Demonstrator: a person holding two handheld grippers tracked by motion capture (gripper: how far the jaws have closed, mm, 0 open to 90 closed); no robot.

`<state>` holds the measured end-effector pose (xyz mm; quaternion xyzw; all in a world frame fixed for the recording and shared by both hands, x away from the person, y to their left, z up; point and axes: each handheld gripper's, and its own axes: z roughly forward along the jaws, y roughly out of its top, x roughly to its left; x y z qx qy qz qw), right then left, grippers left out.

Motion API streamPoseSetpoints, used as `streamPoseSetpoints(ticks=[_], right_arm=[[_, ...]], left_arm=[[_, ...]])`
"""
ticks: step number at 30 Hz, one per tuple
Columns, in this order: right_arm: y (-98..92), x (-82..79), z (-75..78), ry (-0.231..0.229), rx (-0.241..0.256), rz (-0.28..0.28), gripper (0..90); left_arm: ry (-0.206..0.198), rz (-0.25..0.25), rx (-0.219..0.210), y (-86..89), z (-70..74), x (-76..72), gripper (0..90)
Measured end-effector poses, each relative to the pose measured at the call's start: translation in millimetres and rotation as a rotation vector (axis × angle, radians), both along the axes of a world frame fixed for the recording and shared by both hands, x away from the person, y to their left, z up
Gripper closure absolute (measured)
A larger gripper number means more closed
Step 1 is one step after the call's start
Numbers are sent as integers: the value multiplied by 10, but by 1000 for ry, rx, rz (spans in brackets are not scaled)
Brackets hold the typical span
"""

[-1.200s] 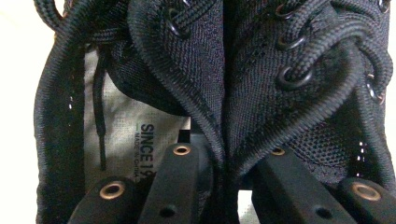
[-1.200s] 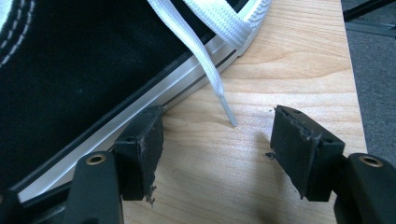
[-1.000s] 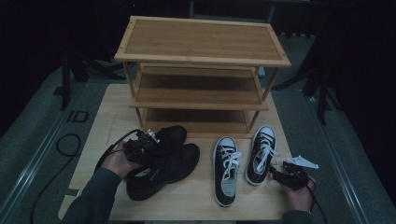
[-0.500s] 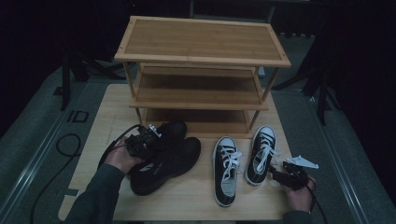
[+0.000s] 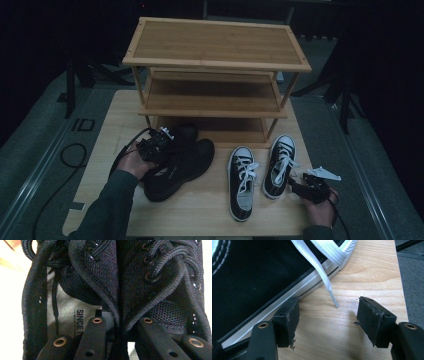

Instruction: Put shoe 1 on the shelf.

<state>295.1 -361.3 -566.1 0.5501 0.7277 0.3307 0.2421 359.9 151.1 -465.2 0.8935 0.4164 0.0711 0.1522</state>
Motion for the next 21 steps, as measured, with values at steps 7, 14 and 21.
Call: streamPoseSetpoints(ticks=[7,14,21], right_arm=[[-1,1,0,0,0,1,341],[-2,1,0,0,0,1,340],[0,-2,-1,0,-2,-1,340]], left_arm=[[-11,28,-10,-39,6,76,831],[-16,34,-11,-95,24,127,831],[-16,43,-26,-142,27,182,830]])
